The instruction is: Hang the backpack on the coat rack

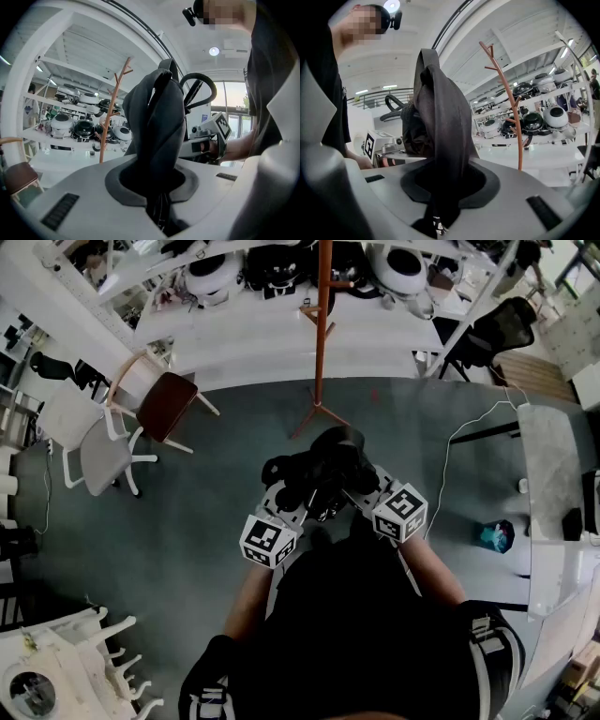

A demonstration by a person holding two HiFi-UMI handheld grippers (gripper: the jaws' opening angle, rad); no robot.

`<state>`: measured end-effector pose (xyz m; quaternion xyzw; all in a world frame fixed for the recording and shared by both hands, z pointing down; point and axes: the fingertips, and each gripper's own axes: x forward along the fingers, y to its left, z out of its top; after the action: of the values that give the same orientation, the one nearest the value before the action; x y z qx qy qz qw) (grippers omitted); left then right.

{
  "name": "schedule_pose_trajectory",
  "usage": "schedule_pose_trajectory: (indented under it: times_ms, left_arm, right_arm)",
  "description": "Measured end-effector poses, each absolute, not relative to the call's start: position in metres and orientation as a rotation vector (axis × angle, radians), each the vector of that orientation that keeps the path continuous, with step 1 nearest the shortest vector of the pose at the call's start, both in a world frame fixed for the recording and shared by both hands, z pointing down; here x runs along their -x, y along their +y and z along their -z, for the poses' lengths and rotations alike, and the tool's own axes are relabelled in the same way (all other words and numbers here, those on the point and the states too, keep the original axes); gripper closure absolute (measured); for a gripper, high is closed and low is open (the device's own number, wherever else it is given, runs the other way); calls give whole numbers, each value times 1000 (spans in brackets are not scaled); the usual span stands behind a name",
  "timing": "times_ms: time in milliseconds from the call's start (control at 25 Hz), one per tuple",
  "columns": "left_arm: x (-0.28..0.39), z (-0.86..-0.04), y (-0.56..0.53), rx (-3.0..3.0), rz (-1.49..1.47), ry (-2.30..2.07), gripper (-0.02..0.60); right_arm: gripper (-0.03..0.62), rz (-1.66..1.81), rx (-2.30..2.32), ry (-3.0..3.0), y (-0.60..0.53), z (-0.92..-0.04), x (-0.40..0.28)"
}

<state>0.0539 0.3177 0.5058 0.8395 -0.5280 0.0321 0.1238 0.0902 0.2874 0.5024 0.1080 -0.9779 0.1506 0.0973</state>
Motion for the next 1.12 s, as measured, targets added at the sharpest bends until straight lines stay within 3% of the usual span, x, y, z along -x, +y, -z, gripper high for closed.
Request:
schedule_pose_trajectory:
  times_ms: [1120]
  left_arm:
    - [-79,-495,282,-2391,-43,-1533,512]
  right_arm:
    - [482,-561,-333,-2942,252,-490,-117]
